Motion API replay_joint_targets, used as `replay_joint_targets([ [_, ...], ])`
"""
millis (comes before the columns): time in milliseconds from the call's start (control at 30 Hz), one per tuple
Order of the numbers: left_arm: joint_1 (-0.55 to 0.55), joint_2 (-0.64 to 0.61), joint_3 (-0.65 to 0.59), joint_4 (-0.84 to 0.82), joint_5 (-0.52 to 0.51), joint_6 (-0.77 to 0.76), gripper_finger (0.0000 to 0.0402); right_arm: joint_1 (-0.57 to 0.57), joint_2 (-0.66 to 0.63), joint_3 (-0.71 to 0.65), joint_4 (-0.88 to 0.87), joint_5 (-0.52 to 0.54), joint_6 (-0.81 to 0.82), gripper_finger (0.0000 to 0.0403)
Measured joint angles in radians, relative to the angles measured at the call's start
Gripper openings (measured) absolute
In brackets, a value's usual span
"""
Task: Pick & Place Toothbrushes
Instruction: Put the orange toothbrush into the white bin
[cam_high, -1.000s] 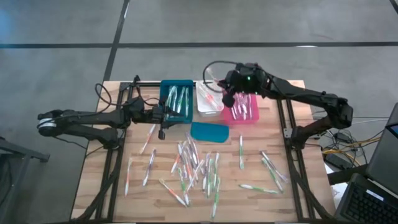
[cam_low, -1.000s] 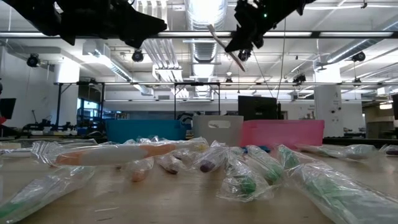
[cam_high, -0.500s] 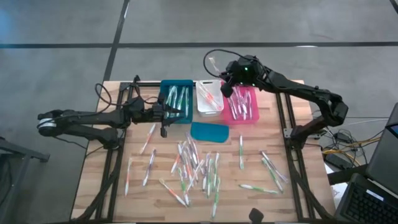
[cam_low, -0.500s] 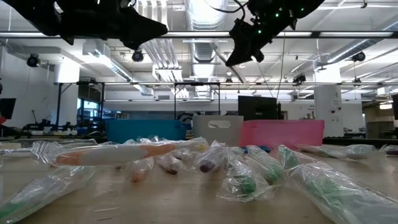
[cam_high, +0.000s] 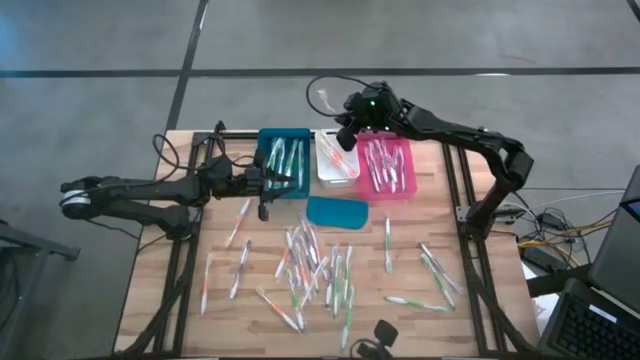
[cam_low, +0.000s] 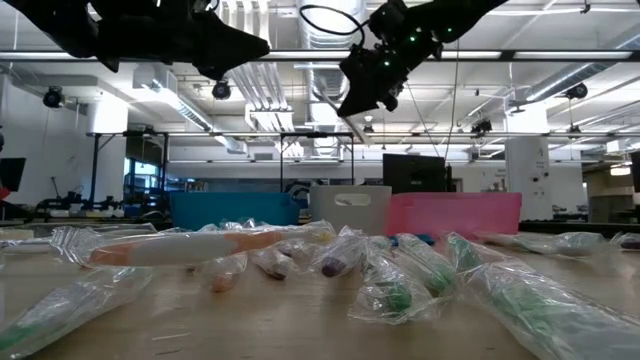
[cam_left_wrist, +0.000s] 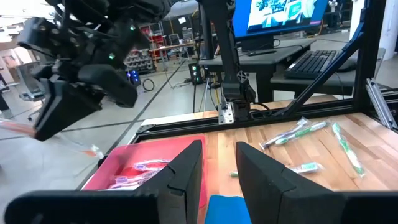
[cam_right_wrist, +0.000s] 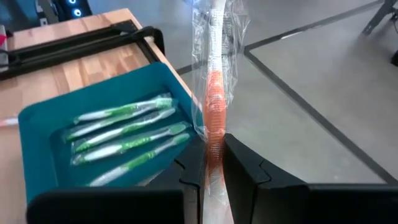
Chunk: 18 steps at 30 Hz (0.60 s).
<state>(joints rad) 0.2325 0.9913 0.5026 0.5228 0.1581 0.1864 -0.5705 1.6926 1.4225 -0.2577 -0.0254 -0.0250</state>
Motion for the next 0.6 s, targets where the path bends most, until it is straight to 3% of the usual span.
replay_joint_targets([
  [433, 0.000, 0.000, 0.000, -0.003, 0.000, -0.005, 0.0103, 0.001, 0.010, 0.045, -0.088, 0.031, 0.031, 0.0033],
  [600, 0.000, 0.000, 0.000, 0.000, 0.000, -0.004, 0.0103, 0.001, 0.005, 0.046, -0.169, 0.103, 0.034, 0.0033],
])
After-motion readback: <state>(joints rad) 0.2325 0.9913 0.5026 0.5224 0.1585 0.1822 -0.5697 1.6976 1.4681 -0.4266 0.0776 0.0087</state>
